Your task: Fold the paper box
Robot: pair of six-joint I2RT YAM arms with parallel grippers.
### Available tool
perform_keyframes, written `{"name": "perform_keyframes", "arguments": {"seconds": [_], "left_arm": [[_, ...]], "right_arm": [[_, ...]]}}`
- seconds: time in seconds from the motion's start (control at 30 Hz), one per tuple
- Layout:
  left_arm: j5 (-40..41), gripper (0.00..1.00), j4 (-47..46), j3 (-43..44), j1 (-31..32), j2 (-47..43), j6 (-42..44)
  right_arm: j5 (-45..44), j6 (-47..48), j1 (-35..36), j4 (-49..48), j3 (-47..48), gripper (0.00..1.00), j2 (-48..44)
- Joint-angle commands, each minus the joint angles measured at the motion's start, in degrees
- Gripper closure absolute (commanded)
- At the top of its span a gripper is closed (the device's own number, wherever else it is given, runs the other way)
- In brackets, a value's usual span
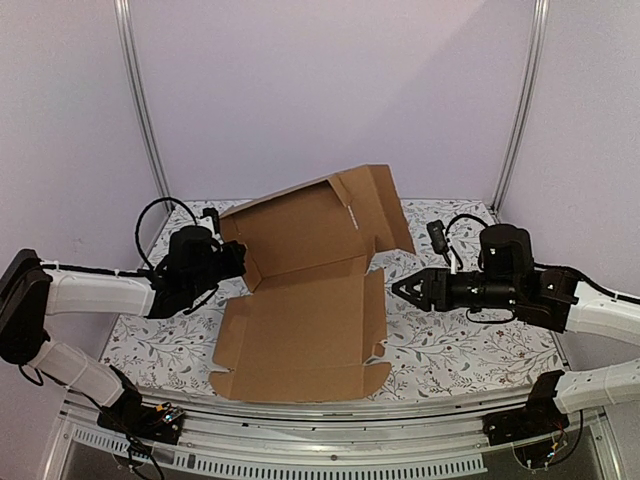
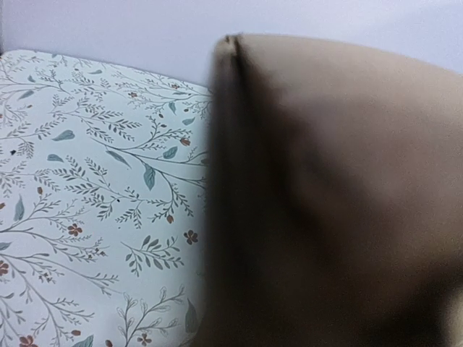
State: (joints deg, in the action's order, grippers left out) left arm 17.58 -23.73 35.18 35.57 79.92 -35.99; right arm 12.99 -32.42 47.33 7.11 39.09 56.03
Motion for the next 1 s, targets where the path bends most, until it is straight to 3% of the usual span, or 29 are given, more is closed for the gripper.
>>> {"name": "perform_keyframes", "arguments": {"seconds": [0.0,0.7,0.83,0.97], "left_arm": [[1.4,1.00,0.3,-0.6,-0.1,0.3,-1.3],[3.3,1.00,3.6,-1.8,-0.1,-4.9,-2.2],[2.6,1.00,3.5,-2.0,-0.1,-4.8,-3.0],[1.8,1.00,3.1,-2.4,-0.1,-5.1,-3.9]], "right_arm": [[-0.5,-6.1,1.6,-2.7,4.5,0.46,4.7],[-4.2,-11.4,3.6,-2.4,9.3,0.50,14.9],[-3.8,-11.6,3.9,-2.5,9.5,0.57,15.8],[-3.7,-11.6,4.1,-3.0,8.7,0.69,15.7]]}}
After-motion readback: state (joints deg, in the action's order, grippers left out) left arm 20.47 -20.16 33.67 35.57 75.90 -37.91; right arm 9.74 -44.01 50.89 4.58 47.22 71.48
